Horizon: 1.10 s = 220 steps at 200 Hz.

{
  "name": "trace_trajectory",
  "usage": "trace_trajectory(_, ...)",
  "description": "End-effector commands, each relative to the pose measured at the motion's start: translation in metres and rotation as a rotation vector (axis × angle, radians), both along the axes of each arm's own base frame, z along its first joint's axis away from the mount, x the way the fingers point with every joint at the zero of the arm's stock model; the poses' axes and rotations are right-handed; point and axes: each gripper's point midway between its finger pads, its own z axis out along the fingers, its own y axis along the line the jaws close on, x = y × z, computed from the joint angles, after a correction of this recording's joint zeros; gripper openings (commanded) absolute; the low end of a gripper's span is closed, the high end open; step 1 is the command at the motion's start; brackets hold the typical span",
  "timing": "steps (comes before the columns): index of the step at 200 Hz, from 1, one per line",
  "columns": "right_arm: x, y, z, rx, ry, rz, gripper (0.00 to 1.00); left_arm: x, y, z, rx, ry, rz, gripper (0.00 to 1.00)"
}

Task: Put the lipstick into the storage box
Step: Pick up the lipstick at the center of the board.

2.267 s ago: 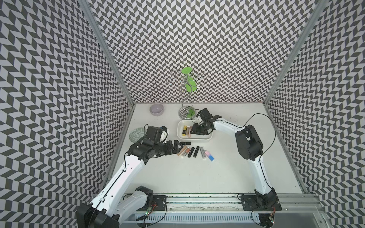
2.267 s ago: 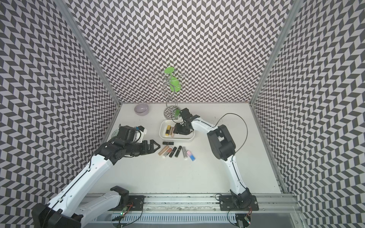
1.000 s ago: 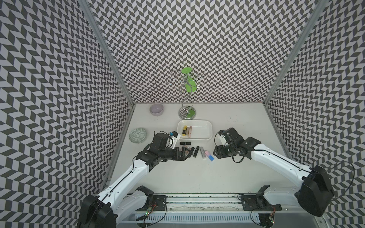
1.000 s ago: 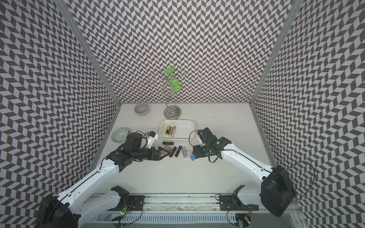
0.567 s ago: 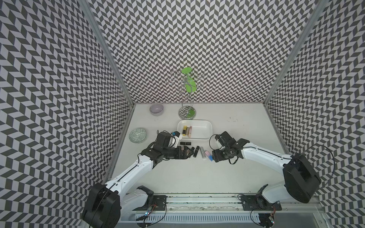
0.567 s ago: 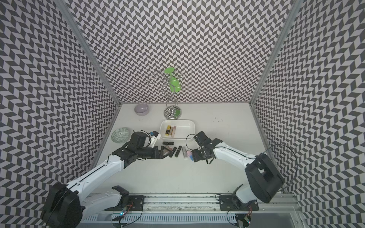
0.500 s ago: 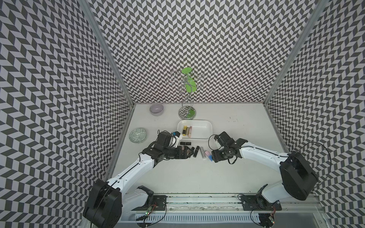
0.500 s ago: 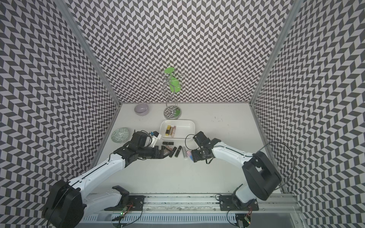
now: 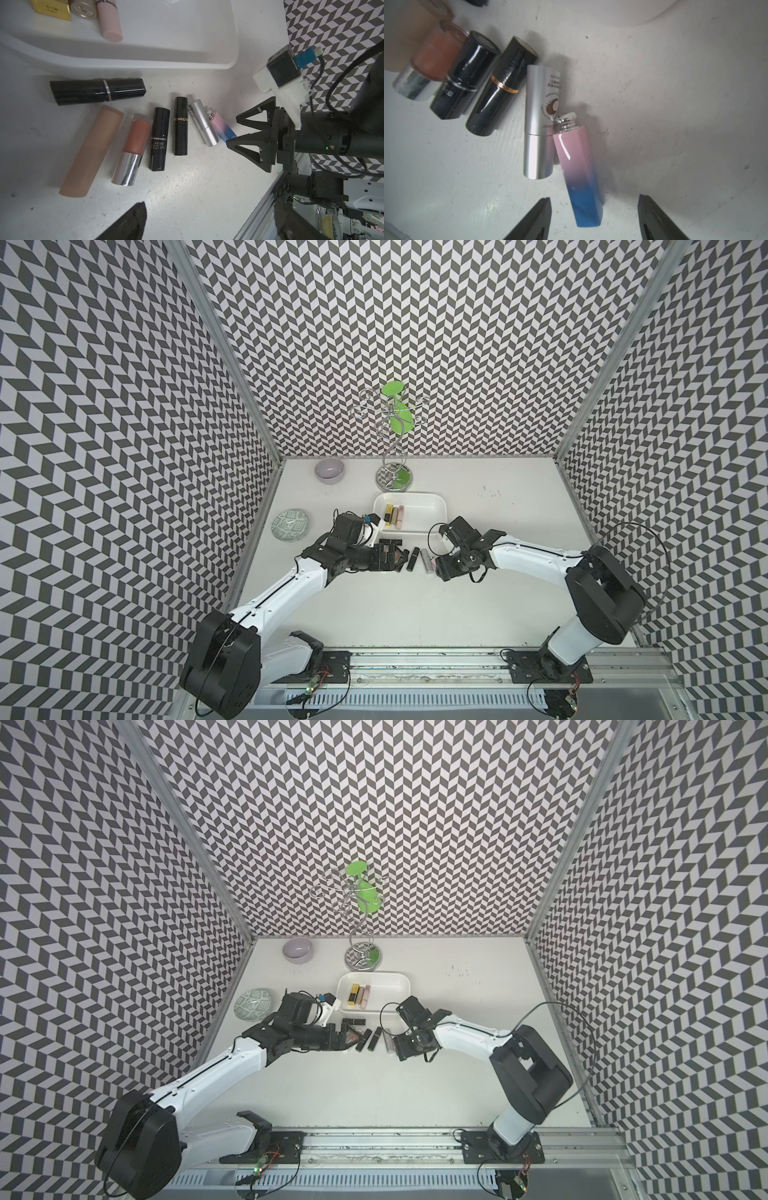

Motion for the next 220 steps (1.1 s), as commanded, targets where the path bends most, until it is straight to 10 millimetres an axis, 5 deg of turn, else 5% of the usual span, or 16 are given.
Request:
trace_trajectory(1, 0.004, 0.013, 0.0, 0.021, -0.02, 0.025, 0.7, 0.0, 0.001, -0.002, 0.012, -0.009, -0.01, 0.99)
trace_trajectory(111, 0.018, 0.011, -0.015, -0.081, -0.058, 0.025, 0.44, -0.003, -0.002, 0.0, -0.008, -0.011, -0.034, 0.99)
trace_trajectory(157, 0.017, 0.01, -0.015, -0.101, -0.067, 0.033, 0.22, -0.004, -0.001, -0.001, -0.008, -0.01, -0.029, 0.99)
trace_trajectory(220, 0.014, 0.006, 0.0, -0.091, -0.084, 0.022, 0.17, -0.003, -0.002, 0.002, -0.028, -0.011, -0.016, 0.99)
